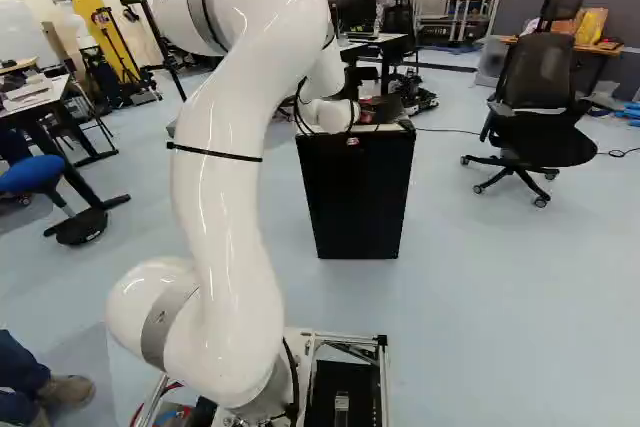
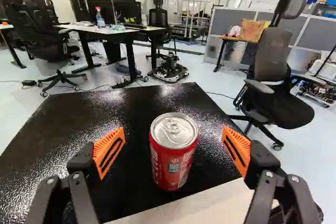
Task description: Grab a drink from the fridge
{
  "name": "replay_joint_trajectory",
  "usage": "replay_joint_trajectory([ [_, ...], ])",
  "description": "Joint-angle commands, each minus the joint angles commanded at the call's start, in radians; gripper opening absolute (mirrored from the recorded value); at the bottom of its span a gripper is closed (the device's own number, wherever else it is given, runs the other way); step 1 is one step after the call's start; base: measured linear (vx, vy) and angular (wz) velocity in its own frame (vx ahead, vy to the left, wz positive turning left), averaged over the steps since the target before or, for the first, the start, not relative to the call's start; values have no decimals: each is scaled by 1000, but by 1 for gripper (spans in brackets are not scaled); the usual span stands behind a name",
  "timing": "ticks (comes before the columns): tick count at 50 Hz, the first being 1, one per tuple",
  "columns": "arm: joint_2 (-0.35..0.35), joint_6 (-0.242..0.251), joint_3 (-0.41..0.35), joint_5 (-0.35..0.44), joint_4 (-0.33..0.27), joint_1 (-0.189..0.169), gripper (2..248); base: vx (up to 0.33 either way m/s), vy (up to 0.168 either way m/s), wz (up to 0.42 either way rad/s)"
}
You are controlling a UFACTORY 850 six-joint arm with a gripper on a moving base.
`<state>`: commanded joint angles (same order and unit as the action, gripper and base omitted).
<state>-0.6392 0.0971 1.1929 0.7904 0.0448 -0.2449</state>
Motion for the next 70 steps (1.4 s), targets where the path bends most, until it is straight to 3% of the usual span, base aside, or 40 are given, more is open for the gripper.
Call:
replay_joint_trajectory([
  [30,0,0,0,0,0,0,247,0,0,0],
  [31,0,0,0,0,0,0,213,0,0,0],
  [35,0,0,0,0,0,0,213,0,0,0],
  [36,0,0,0,0,0,0,174,0,0,0],
  [40,0,0,0,0,0,0,174,0,0,0],
  [41,0,0,0,0,0,0,135,0,0,0],
  [46,0,0,0,0,0,0,135,0,0,0],
  [47,0,0,0,0,0,0,100,0,0,0],
  [70,19,0,-1,0,0,0,100,0,0,0],
])
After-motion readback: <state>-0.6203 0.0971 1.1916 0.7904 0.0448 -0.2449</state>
